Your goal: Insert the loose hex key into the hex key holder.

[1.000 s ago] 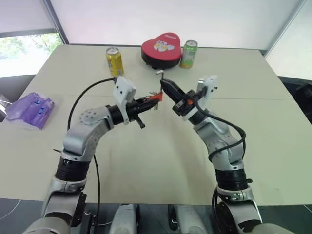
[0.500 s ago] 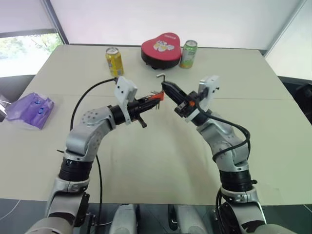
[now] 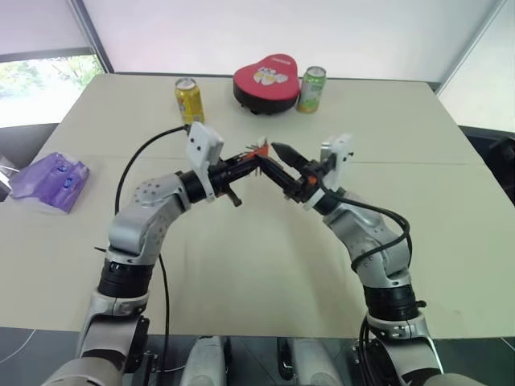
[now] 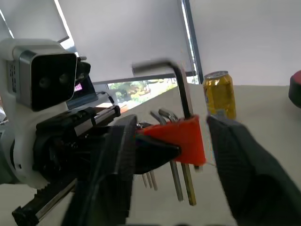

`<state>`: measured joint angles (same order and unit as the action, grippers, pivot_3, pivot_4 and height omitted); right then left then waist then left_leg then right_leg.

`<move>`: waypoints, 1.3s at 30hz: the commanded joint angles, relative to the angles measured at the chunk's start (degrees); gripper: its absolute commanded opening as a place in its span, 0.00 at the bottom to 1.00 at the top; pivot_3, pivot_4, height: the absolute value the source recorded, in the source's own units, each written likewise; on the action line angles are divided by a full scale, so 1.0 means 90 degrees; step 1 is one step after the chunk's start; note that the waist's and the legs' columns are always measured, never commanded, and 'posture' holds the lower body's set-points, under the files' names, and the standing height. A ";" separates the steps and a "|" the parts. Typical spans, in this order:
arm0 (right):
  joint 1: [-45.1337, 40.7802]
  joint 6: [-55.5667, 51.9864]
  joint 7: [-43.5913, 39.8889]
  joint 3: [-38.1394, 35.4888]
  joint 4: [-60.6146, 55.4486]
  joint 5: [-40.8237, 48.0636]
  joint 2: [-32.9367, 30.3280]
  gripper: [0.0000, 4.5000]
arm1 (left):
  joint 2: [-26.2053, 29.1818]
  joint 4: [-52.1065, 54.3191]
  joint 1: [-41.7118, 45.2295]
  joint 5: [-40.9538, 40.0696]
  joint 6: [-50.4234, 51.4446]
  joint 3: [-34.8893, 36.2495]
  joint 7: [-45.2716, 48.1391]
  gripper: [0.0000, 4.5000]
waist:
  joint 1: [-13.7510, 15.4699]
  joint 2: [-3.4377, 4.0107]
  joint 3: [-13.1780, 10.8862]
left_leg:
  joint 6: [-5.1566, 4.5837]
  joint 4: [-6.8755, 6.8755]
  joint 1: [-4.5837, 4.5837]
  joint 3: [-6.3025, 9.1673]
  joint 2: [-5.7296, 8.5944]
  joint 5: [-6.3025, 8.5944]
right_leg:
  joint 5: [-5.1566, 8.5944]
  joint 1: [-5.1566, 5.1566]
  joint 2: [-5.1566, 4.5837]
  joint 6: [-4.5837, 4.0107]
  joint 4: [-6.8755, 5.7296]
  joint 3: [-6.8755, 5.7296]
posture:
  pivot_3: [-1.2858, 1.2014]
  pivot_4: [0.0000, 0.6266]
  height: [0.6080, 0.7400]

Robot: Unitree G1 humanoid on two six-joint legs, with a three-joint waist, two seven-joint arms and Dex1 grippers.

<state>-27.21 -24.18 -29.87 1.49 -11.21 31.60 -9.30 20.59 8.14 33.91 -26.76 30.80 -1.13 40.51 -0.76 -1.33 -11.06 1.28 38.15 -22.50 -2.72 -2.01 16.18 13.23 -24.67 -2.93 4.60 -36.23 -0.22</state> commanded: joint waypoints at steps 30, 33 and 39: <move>0.1537 -0.0479 0.0388 -0.1240 -0.1371 0.0616 -0.1020 0.99 | -0.2462 -0.2356 -0.0012 -0.1789 0.2755 0.1137 -0.2049 0.00 | 0.0006 -0.0002 0.0001 | -0.0001 0.0004 0.0001 0.0005 0.0004 0.0001 | 0.0000 0.0005 0.0007 0.0001 0.0001 0.0001 | 0.52 0.24 1.00; 0.1668 -0.0452 0.0441 -0.1226 -0.1468 0.0606 -0.1017 0.99 | -0.2470 -0.2541 -0.0046 -0.1829 0.2932 0.1216 -0.2021 0.00 | 0.0011 -0.0003 0.0004 | -0.0001 0.0005 0.0001 0.0004 0.0005 0.0001 | 0.0000 0.0005 0.0007 0.0001 0.0002 0.0001 | 0.52 0.24 1.00; 0.1870 -0.0426 0.0499 -0.1245 -0.1576 0.0582 -0.1054 1.00 | -0.2382 -0.2539 -0.0122 -0.1772 0.3132 0.1186 -0.1963 0.60 | 0.0017 -0.0002 0.0008 | -0.0001 0.0005 0.0003 0.0005 0.0005 0.0001 | 0.0000 0.0010 0.0006 0.0001 0.0003 0.0001 | 0.52 0.24 1.00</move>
<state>-10.32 -29.02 -25.50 -9.25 -22.45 36.28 -18.82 -0.78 -15.08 33.35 -43.02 58.45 9.97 22.90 -0.61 -1.35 -10.98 1.27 38.20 -22.45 -2.68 -1.96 16.19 13.24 -24.55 -2.88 4.61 -36.20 -0.21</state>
